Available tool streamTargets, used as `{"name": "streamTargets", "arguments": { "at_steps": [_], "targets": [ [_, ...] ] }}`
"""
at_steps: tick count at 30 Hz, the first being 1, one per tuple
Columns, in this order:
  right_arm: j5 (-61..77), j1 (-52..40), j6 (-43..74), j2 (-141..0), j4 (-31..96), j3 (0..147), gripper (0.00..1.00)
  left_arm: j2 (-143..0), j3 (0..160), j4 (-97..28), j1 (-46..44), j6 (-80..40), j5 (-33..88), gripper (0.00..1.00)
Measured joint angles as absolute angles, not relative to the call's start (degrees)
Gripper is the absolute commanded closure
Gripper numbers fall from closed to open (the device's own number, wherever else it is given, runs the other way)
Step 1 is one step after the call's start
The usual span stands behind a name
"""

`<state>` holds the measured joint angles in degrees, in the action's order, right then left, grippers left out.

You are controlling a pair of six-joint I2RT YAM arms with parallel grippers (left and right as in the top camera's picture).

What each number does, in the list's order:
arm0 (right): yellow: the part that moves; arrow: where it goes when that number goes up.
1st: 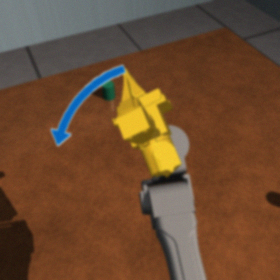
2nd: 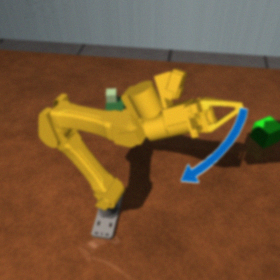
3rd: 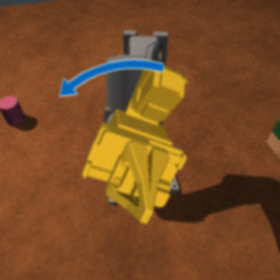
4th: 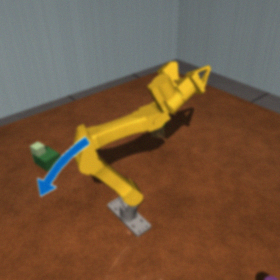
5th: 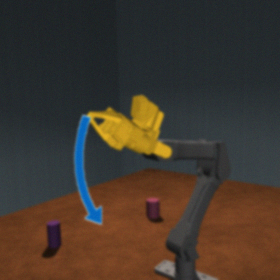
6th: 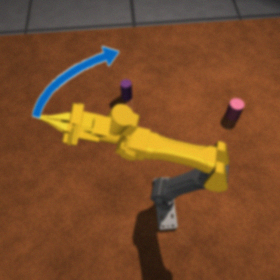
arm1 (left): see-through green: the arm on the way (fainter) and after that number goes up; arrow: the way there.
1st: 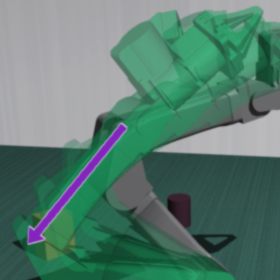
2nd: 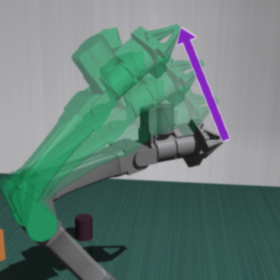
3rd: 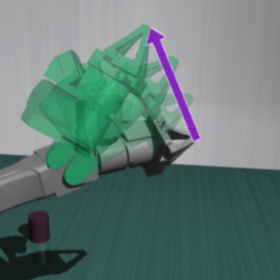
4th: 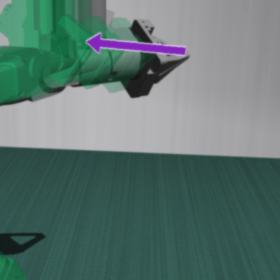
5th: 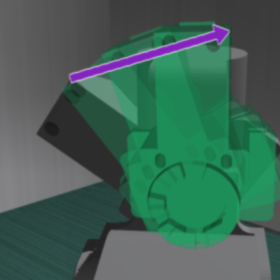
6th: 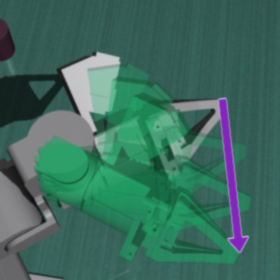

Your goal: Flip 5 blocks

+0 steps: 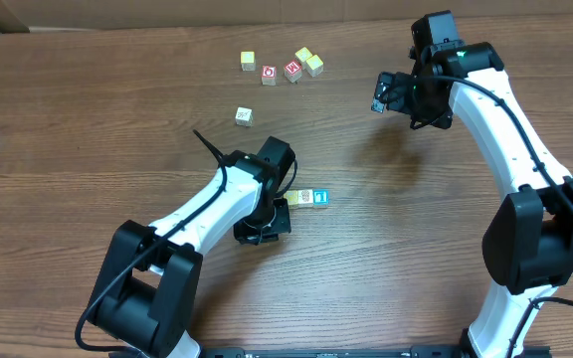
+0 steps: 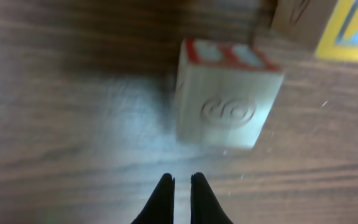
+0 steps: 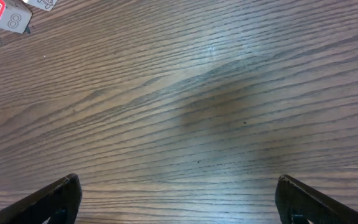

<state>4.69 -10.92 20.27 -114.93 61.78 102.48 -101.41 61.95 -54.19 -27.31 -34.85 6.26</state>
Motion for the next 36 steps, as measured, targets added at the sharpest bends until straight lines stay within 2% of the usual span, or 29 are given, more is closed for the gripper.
{"name": "streamTargets", "arguments": {
  "at_steps": [9,23,30,36],
  "targets": [
    [4.7,-10.9,20.3,-114.9,61.8,102.5,0.0,-101.4,61.1,-47.3,-27.3,-35.1,6.0,0.95],
    [4.7,-10.9,20.3,-114.9,61.8,102.5,0.0,-101.4,61.1,-43.2,-27.3,-35.7,4.0,0.96],
    [4.7,-10.9,20.3,-114.9,61.8,102.5,0.0,-101.4,61.2,-44.3,-27.3,-35.6,3.6,0.96],
    [4.7,-10.9,20.3,-114.9,61.8,102.5,0.0,-101.4,65.8,-52.6,-27.3,-34.3,2.9,0.96]
  ]
}}
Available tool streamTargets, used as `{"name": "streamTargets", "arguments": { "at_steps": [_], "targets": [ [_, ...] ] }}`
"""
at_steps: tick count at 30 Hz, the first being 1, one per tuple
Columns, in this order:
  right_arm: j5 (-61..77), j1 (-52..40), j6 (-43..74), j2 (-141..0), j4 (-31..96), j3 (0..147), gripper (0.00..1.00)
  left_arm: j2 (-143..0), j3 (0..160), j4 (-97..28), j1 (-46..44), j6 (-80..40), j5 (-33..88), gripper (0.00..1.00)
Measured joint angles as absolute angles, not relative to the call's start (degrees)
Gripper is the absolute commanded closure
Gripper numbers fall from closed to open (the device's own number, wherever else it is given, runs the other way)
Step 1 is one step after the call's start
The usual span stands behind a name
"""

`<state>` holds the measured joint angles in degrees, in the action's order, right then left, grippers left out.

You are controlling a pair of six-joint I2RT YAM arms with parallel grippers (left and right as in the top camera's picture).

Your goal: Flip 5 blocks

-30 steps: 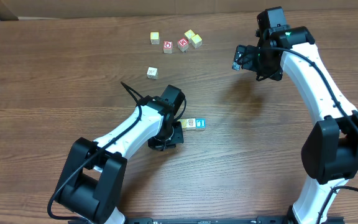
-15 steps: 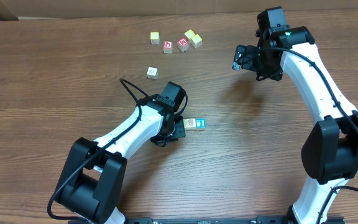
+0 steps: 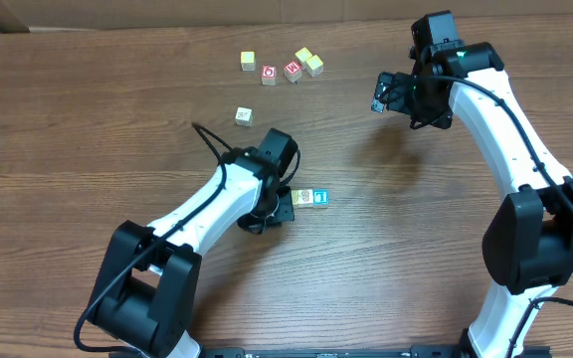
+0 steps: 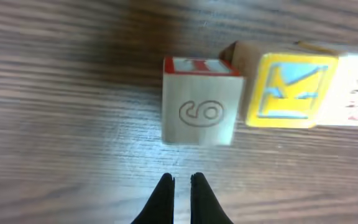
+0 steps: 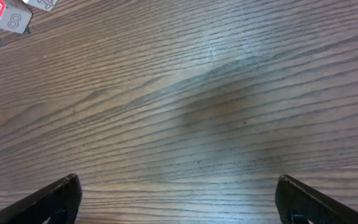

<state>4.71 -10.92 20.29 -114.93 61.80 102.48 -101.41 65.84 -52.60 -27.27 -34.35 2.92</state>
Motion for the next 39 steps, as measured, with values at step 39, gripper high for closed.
{"name": "streamTargets", "arguments": {
  "at_steps": [39],
  "targets": [
    [4.7,-10.9,20.3,-114.9,61.8,102.5,0.0,-107.7,65.9,-50.2,-25.2,-36.4,5.0,0.96]
  ]
}}
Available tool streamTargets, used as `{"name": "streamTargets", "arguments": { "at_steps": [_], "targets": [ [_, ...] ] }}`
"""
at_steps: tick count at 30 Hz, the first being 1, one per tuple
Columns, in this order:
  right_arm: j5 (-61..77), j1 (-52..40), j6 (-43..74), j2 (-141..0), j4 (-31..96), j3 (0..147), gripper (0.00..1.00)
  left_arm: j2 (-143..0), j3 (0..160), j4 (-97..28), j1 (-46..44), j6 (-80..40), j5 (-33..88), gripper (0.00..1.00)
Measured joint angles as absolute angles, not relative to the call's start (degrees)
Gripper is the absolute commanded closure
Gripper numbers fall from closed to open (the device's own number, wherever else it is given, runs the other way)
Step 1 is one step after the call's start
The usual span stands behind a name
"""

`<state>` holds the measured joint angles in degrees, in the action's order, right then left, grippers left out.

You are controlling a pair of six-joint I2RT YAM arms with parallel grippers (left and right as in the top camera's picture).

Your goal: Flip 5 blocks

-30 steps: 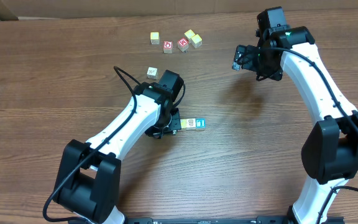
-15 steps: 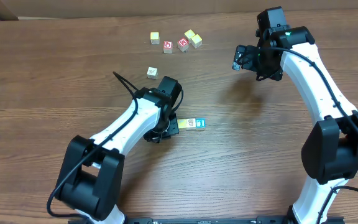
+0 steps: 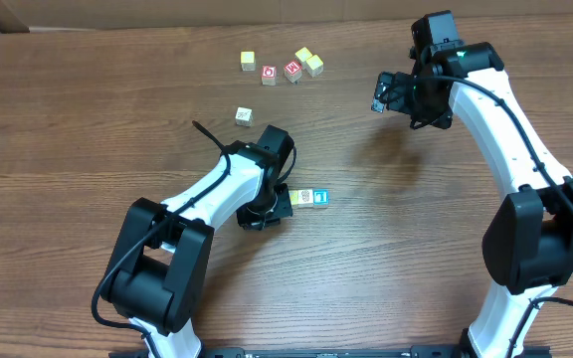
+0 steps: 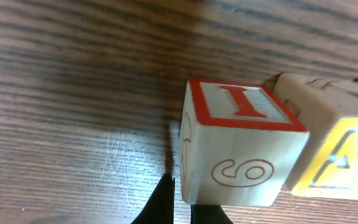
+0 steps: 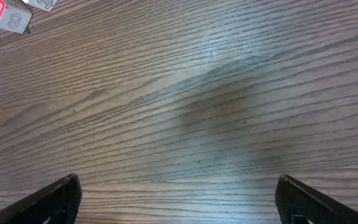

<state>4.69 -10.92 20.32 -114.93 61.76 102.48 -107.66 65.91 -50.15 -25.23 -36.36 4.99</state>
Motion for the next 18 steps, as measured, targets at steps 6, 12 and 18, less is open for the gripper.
{"name": "streamTargets", "arguments": {
  "at_steps": [6,12,18],
  "targets": [
    [4.7,-10.9,20.3,-114.9,61.8,102.5,0.0,-107.7,65.9,-49.8,-25.2,-36.3,5.4,0.96],
    [4.7,-10.9,20.3,-114.9,61.8,102.5,0.0,-107.7,67.9,-57.7,-25.2,-35.6,6.4,0.96],
    [4.7,-10.9,20.3,-114.9,61.8,102.5,0.0,-106.7,74.3,-61.0,-25.2,-34.6,2.7,0.96]
  ]
}}
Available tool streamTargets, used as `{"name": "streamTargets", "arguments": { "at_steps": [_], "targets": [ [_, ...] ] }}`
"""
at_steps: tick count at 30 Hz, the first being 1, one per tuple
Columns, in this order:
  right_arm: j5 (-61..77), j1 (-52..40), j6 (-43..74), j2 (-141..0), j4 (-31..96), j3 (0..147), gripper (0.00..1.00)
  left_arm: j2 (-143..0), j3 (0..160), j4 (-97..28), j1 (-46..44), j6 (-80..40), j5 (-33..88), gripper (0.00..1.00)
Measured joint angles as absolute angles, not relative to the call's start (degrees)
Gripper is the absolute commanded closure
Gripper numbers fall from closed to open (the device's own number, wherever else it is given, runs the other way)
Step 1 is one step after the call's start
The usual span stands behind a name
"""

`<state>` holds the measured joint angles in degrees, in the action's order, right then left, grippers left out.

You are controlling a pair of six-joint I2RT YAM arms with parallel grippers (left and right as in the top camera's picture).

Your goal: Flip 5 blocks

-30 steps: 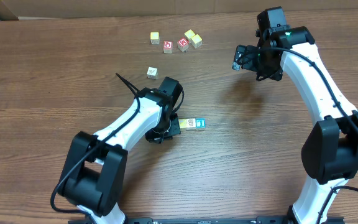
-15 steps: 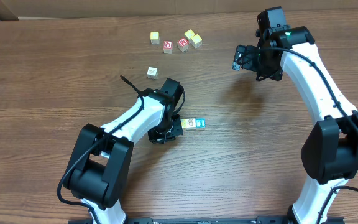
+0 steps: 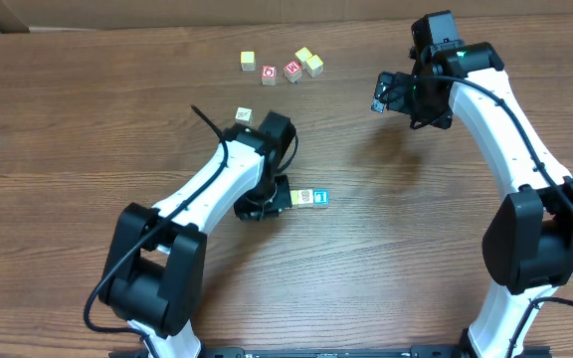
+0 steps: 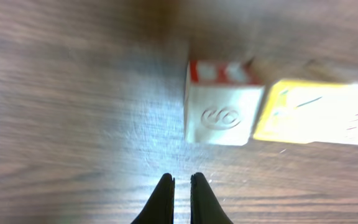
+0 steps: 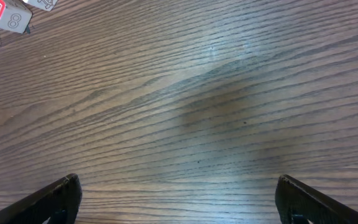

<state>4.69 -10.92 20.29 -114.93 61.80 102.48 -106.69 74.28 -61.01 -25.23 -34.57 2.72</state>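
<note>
A wooden block with a red-framed top and a "6" on its side [image 4: 222, 107] stands on the table, touching a yellow-faced block [image 4: 309, 112] to its right. My left gripper [image 4: 182, 182] is shut with nothing between its fingers, a little short of the "6" block. From overhead the left gripper [image 3: 263, 205] sits just left of the short row of blocks [image 3: 308, 198]. My right gripper [image 5: 179, 202] is open and holds nothing, raised over bare table at the back right [image 3: 381, 94].
Several loose blocks lie at the back of the table [image 3: 292, 70], with a lone one [image 3: 243, 115] nearer the left arm. Some of them show at the top left of the right wrist view [image 5: 2, 15], and a yellow one at its left edge.
The left gripper, still shut, has drawn back from the "6" block, which was right against its fingertips and now stands farther off. The block shows the same faces. The right arm has not moved.
The shut left gripper stood a little short of the "6" block, next to the yellow one. Then the block appeared squarely ahead, then close up at the fingertips. Now the gripper is clear of it again; the red top still faces up. The right gripper stayed open and still.
</note>
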Motion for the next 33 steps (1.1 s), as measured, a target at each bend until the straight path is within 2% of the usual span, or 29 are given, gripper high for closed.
{"name": "streamTargets", "arguments": {
  "at_steps": [11,33],
  "targets": [
    [4.7,-10.9,20.3,-114.9,61.8,102.5,0.0,-105.9,73.8,-59.1,-25.2,-34.9,-4.8,0.96],
    [4.7,-10.9,20.3,-114.9,61.8,102.5,0.0,-105.9,69.0,-51.5,-25.2,-37.4,-5.0,0.96]
  ]
}}
